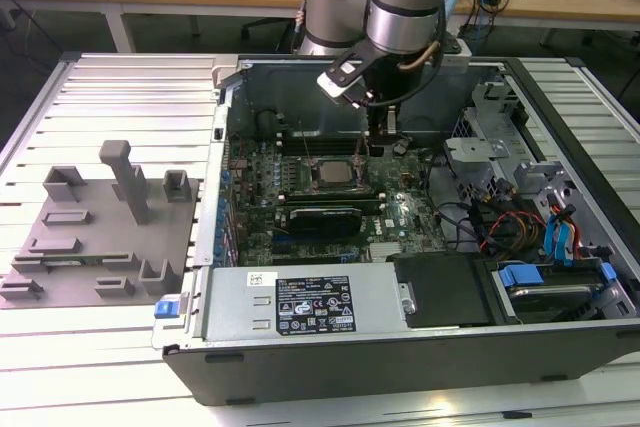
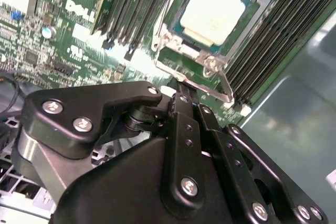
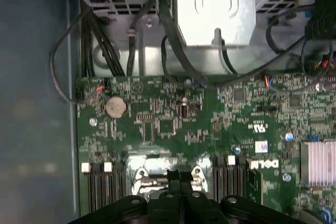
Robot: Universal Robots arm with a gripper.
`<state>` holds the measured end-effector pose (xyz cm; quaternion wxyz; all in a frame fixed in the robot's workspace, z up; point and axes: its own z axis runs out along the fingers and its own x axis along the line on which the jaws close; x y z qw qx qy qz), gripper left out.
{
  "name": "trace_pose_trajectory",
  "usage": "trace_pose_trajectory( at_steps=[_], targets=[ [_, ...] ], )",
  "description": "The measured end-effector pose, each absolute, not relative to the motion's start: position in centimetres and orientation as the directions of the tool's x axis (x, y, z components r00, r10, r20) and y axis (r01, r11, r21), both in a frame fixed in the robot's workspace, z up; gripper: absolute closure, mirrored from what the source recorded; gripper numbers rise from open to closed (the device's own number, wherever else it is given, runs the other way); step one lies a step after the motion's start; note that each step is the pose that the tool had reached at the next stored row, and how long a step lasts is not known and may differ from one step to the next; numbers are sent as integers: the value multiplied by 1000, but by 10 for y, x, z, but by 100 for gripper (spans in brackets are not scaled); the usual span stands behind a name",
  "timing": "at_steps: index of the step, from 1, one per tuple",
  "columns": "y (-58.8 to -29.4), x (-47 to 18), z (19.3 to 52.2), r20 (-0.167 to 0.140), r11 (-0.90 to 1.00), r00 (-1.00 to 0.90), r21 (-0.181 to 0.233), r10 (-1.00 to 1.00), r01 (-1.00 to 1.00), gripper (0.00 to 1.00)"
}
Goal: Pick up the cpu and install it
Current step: 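Close the cpu cover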
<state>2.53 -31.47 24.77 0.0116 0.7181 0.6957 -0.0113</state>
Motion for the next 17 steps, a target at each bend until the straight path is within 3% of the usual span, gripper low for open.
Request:
trace_pose_trajectory(
  at_steps=[17],
  targets=[
    [-315, -13, 238, -32, -34, 34, 1, 999, 999, 89]
  ],
)
